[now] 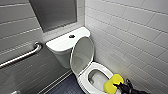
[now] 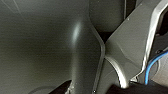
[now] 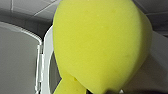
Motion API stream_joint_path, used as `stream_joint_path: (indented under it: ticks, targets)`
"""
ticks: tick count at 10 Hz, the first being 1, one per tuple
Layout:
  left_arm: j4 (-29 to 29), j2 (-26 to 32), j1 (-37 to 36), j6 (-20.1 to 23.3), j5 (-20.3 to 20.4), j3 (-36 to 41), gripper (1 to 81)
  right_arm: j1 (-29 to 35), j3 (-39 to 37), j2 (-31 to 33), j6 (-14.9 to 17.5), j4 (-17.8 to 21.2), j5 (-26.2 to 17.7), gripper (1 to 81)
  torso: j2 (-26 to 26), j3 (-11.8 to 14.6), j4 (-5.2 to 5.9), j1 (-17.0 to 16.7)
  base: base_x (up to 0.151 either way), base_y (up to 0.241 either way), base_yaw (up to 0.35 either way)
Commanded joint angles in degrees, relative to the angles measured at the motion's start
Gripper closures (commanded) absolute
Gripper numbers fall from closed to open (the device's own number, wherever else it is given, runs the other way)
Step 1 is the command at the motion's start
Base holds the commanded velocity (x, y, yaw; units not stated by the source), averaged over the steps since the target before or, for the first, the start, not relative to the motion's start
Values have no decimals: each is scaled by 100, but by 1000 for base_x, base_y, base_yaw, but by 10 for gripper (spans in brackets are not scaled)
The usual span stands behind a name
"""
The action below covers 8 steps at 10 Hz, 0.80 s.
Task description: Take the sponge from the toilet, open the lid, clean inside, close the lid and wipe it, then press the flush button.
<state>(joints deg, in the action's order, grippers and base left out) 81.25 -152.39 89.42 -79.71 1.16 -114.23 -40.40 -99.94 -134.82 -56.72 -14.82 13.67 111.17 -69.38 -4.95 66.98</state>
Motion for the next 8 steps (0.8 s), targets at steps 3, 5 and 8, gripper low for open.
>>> stream_joint_path:
  ticks: [3,5,8]
  targets:
    - [84,-46,133,88,-133,111,10,-465,791,883,-32,59,276,811,0,0,0,0,0,0,0]
    - [84,-81,133,96,-133,111,10,-825,986,1024,-23,59,479,811,2,2,0,0,0,0,0]
    - [128,-133,133,123,-133,111,10,-1299,1179,1208,30,50,619,811,5,4,0,0,0,0,0]
